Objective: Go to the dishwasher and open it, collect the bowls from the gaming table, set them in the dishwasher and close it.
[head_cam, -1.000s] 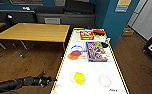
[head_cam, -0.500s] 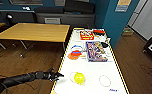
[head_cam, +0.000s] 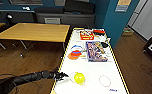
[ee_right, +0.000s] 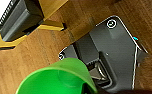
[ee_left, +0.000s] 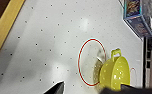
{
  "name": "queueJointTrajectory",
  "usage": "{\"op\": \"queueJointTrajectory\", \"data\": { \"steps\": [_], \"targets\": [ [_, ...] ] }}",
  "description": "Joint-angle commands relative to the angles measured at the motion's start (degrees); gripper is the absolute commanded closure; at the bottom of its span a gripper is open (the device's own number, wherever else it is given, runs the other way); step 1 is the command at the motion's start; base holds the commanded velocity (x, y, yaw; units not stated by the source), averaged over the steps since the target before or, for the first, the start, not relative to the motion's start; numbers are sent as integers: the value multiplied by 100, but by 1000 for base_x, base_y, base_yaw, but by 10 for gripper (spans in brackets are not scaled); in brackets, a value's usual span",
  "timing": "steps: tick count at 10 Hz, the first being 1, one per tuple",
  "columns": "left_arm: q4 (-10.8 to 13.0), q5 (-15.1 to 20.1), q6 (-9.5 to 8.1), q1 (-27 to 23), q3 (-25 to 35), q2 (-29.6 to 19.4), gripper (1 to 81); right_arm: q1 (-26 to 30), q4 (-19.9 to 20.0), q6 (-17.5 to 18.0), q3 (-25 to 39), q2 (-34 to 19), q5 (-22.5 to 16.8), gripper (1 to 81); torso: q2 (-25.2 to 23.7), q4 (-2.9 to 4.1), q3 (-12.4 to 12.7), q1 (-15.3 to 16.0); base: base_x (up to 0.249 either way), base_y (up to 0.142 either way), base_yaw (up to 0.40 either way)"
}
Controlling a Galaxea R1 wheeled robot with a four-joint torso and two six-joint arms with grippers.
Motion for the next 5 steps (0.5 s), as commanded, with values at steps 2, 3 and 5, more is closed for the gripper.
{"op": "queueJointTrajectory", "data": {
  "steps": [2,3,5],
  "targets": [
    [-279,187,-160,-704,-34,221,10,112,-102,-1,138,-257,-371,811,0,0,0,0,0,0,0],
    [-261,187,-134,-687,-8,369,10,94,-111,-1,130,-257,-371,811,0,0,0,0,0,0,0],
    [-85,196,-98,-625,1,669,10,94,-111,-1,130,-257,-371,811,0,0,0,0,0,0,0]
  ]
}}
